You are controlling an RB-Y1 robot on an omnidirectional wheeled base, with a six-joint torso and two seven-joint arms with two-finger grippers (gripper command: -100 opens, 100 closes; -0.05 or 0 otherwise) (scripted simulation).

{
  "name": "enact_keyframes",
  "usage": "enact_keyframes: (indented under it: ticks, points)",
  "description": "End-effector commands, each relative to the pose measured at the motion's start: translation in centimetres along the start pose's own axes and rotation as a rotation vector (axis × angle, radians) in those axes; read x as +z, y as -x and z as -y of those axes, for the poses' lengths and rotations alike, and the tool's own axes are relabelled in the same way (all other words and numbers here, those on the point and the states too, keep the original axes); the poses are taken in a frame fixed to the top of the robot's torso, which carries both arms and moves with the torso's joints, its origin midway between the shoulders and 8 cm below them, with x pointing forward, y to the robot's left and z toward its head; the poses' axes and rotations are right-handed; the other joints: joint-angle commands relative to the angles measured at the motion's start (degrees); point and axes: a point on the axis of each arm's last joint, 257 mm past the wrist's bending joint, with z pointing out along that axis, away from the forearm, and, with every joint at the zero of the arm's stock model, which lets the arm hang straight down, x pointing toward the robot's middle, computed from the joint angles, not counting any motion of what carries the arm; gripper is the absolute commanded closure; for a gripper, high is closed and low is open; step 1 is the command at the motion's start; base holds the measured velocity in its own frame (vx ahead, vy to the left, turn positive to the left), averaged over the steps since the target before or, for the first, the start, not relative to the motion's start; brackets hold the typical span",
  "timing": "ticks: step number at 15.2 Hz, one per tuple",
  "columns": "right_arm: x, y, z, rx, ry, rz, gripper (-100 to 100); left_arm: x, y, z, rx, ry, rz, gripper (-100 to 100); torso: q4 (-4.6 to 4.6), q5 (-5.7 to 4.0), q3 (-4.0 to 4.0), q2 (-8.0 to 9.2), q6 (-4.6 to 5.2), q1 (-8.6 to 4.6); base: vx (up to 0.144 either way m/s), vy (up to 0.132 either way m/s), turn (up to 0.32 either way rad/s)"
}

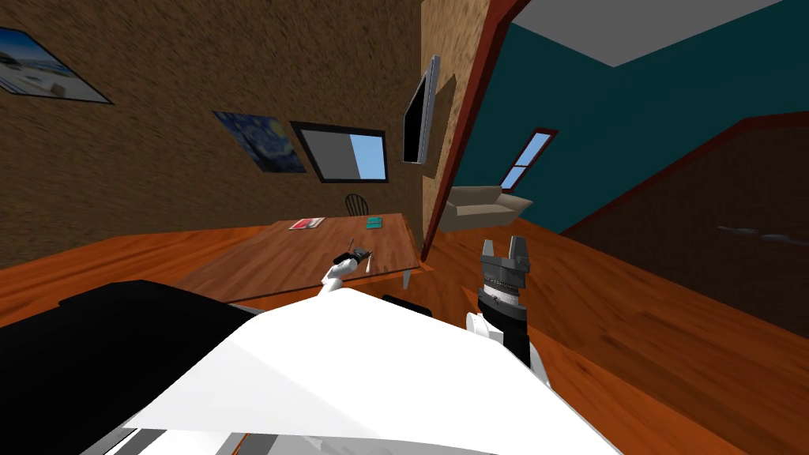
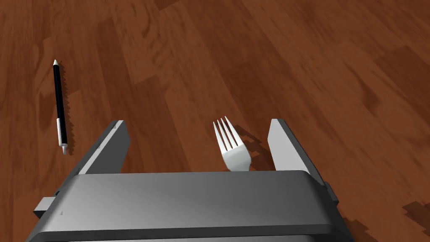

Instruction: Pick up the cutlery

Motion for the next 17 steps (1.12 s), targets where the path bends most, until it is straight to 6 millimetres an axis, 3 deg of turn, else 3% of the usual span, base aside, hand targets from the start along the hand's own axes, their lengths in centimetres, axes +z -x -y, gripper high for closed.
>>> enact_keyframes:
  ticks: [1, 10, 17]
  points:
    - [0.0, 0.0, 0.0, 0.0, 0.0, 0.0, 0, 0.3, 1.7, -0.2, -0.05, 0.019, 0.045, -100, 0.0, 0.0, 0.0, 0.0, 0.0, 0.0, 0.014, -0.029, -0.011]
    - [0.0, 0.0, 0.0, 0.0, 0.0, 0.0, 0, 0.9, 7.5, -1.0, -0.266, 0.083, 0.219, -100, 0.0, 0.0, 0.0, 0.01, 0.0, 0.02, 0.013, -0.023, -0.009]
    - [0.0, 0.0, 0.0, 0.0, 0.0, 0.0, 0, 2.2, 7.8, -1.8, -0.277, 0.066, 0.218, -100, 0.02, 0.05, 0.05, 0.08, 0.0, 0.29, 0.0, 0.022, -0.044]
